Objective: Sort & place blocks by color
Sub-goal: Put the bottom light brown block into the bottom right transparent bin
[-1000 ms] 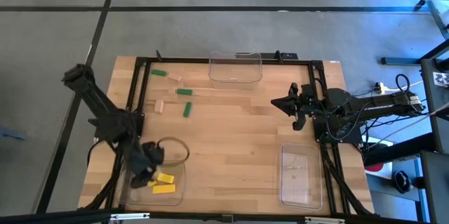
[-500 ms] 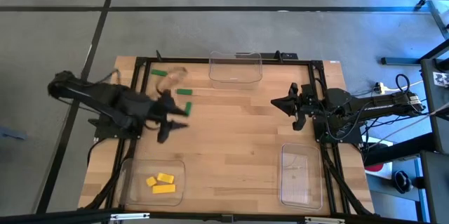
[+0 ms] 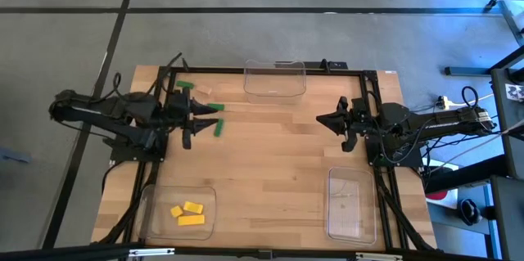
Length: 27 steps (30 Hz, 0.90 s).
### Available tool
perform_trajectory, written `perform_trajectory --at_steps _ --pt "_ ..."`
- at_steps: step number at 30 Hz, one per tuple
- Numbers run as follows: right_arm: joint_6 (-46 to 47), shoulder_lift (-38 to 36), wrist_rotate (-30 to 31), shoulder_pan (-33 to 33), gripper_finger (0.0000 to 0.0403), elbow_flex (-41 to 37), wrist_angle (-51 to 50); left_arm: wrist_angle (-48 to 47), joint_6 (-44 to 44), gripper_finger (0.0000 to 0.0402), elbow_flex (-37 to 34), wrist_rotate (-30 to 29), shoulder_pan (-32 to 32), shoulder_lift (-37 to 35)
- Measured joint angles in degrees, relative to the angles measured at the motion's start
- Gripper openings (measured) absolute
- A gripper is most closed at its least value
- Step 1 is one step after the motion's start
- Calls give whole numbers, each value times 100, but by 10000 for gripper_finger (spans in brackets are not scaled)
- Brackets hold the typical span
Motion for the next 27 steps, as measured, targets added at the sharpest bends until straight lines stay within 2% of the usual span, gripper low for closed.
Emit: perform_trajectory --at_steps 8,27 --pt "-4 0 -2 0 10 0 13 943 -3 125 -558 344 335 -174" --pt "-9 0 -1 -1 10 0 13 1203 -1 88 -701 343 385 -171"
